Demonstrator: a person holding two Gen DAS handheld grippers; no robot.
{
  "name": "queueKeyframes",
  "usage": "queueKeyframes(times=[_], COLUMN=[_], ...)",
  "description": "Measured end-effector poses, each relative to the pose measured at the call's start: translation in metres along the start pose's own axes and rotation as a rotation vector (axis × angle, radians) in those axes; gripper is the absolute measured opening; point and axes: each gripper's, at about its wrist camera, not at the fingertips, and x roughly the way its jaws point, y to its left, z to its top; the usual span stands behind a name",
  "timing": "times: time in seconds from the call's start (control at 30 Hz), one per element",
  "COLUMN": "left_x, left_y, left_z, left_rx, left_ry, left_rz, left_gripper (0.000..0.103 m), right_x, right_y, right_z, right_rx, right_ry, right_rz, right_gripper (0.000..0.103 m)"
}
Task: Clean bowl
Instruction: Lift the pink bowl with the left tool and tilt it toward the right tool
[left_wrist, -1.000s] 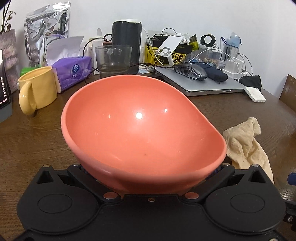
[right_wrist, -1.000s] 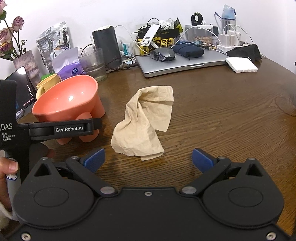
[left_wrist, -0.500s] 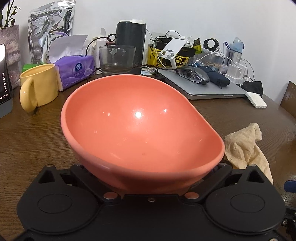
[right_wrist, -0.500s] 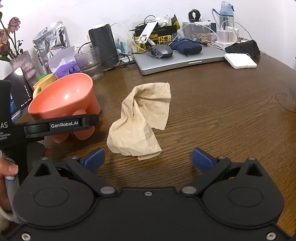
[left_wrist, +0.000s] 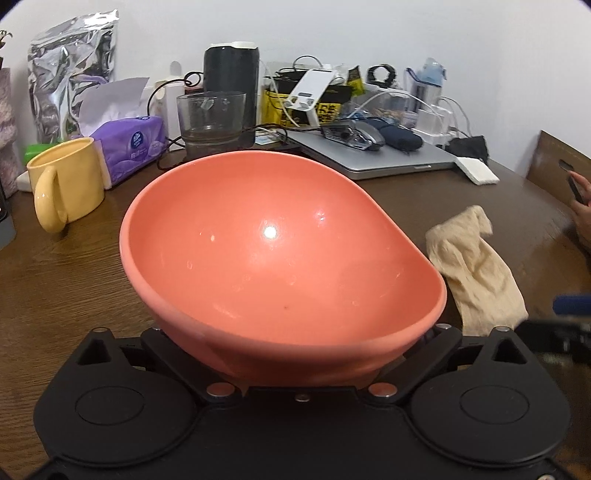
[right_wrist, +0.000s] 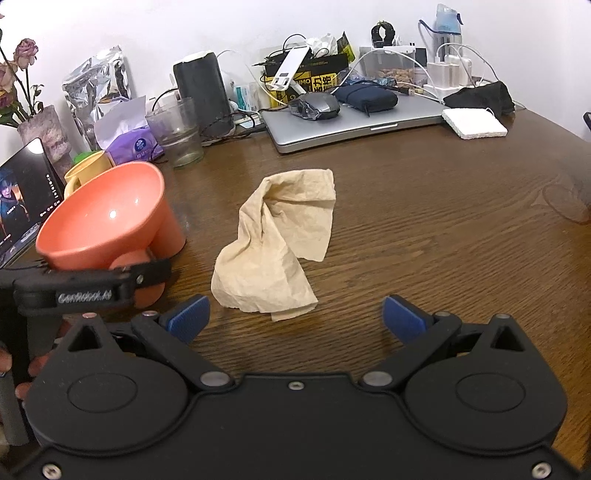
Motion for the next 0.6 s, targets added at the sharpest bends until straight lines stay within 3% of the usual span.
queueKeyframes(times=[0.6], left_x=[-0.037], left_y=[-0.013], left_z=[-0.02], left_rx=[0.368], left_ry=[-0.046], left_rz=[0.019], left_gripper=[0.096], right_x=[0.001], right_y=[0.007], right_z=[0.018], right_rx=[-0.031], right_ry=[-0.01], right_rz=[0.006], right_gripper=[0.101])
